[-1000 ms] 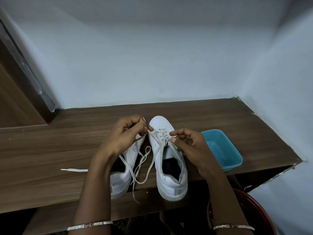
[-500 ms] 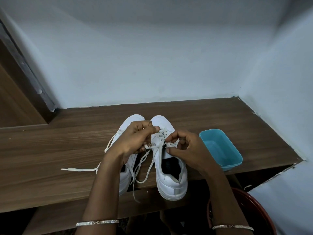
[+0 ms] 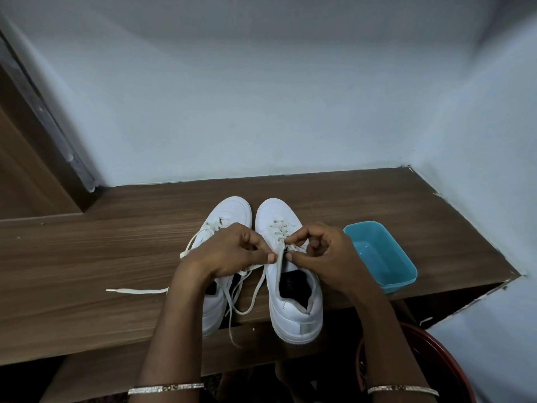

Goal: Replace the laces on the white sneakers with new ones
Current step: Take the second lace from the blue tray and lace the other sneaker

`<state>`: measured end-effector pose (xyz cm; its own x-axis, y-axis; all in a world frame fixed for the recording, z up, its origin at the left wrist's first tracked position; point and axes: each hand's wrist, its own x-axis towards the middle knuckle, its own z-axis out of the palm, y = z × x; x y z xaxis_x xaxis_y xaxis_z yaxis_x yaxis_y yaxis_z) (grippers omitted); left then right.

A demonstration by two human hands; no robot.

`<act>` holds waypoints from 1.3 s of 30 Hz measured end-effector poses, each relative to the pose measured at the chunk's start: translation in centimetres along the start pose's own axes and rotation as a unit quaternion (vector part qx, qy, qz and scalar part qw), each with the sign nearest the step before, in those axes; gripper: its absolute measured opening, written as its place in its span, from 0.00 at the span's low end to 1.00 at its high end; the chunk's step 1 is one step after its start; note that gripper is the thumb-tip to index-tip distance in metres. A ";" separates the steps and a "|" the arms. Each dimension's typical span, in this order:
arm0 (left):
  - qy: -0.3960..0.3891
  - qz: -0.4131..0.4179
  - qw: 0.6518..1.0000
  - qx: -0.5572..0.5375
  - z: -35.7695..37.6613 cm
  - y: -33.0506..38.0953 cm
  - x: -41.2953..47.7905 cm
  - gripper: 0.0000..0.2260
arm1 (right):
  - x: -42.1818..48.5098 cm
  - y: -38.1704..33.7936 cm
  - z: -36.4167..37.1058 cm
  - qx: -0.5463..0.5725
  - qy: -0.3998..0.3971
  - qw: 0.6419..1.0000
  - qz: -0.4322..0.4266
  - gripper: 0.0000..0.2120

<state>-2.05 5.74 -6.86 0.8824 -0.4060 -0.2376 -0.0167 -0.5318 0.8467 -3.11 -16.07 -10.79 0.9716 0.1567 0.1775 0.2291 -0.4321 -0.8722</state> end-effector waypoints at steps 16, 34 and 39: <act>0.242 0.031 0.939 0.245 0.2 0.2 0.6 0.15 | 0.0 -0.4 0.0 0.009 -0.027 0.999 -0.017 0.14; 0.247 0.035 0.946 0.207 1.6 0.4 1.5 0.09 | -0.1 -0.6 0.3 -0.003 -0.013 1.000 -0.026 0.10; 0.207 0.033 0.957 0.203 1.5 -0.1 1.3 0.06 | 0.0 -0.6 0.4 0.004 -0.012 1.000 -0.018 0.10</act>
<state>-1.60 4.08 -7.96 0.9821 -0.1652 0.0902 -0.1866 -0.7932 0.5796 -3.32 -15.40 -10.44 0.9608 0.1934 0.1987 0.2640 -0.4189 -0.8688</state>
